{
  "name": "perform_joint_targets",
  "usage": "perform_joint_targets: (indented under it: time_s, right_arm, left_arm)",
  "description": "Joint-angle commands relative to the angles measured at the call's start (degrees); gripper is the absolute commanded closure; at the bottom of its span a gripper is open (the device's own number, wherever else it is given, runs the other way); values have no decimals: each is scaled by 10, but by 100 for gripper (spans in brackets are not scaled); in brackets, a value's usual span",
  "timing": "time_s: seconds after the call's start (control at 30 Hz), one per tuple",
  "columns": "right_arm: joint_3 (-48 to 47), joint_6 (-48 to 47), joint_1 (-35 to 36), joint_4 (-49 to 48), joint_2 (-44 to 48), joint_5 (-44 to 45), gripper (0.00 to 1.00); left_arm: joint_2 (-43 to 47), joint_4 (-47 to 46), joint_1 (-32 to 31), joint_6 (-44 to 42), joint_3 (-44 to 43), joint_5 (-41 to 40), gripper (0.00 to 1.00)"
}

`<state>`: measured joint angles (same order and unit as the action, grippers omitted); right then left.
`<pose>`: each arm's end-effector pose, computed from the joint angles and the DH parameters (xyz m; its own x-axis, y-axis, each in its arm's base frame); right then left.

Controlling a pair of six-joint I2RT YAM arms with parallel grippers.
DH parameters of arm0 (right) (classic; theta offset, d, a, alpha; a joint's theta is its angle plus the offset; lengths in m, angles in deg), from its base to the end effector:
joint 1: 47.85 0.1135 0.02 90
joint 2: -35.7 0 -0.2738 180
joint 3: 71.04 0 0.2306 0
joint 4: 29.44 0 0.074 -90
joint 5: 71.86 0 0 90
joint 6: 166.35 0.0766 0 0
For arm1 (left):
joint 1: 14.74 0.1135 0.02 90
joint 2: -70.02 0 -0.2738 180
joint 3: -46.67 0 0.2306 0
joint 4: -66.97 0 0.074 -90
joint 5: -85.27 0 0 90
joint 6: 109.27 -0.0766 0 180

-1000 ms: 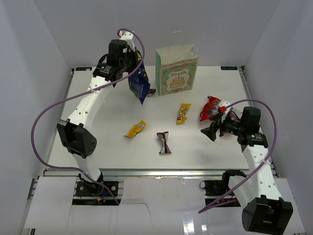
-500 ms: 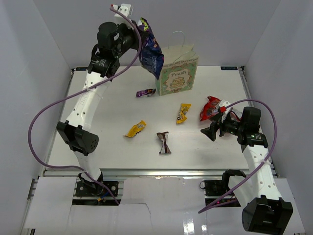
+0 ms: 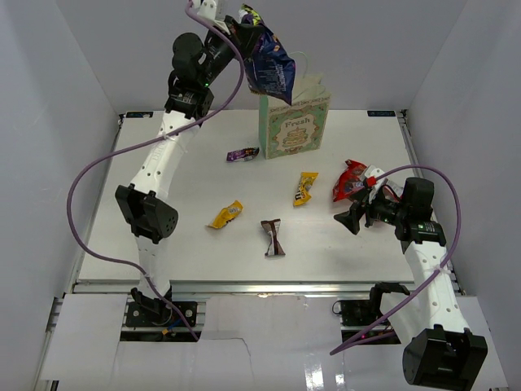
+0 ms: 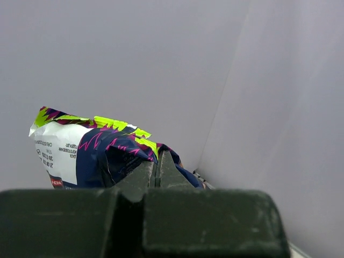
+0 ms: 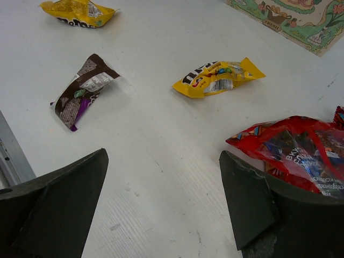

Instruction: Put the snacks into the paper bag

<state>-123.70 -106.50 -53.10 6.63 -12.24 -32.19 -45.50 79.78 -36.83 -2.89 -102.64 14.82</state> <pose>0.1760 0.0430 0.2718 -0.1485 -0.3083 -0.9396 -0.7757 0.6256 -0.0826 0.4222 -0.1990 0.5412 0.1367 -0.3423 -0.9296 0.7113 0.6870 -0.1484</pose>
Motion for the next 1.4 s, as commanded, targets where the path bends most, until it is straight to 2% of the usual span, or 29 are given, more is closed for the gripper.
perform_joint_targets:
  time_s: [0.0, 0.23, 0.6, 0.77, 1.07, 1.37]
  right_arm:
    - [5, 6, -3, -17, 3, -15, 10]
    - [7, 9, -3, -20, 2, -18, 10]
    - [9, 11, -3, -23, -1, -21, 10]
    - [10, 11, -3, -24, -4, -21, 10]
    - [12, 12, -3, -26, -10, -20, 10]
    - [13, 12, -3, -26, -11, -19, 10]
  left_arm:
    - [1, -136, -7, 30, -37, -61, 100]
    - [-52, -212, -46, 29, -71, -154, 100]
    - [-59, -265, -81, -13, -74, -187, 100]
    - [-59, -281, -85, -7, -74, -207, 100]
    - [-95, -326, -87, 33, -94, -247, 100]
    - [-133, -360, -87, 111, -101, -266, 100]
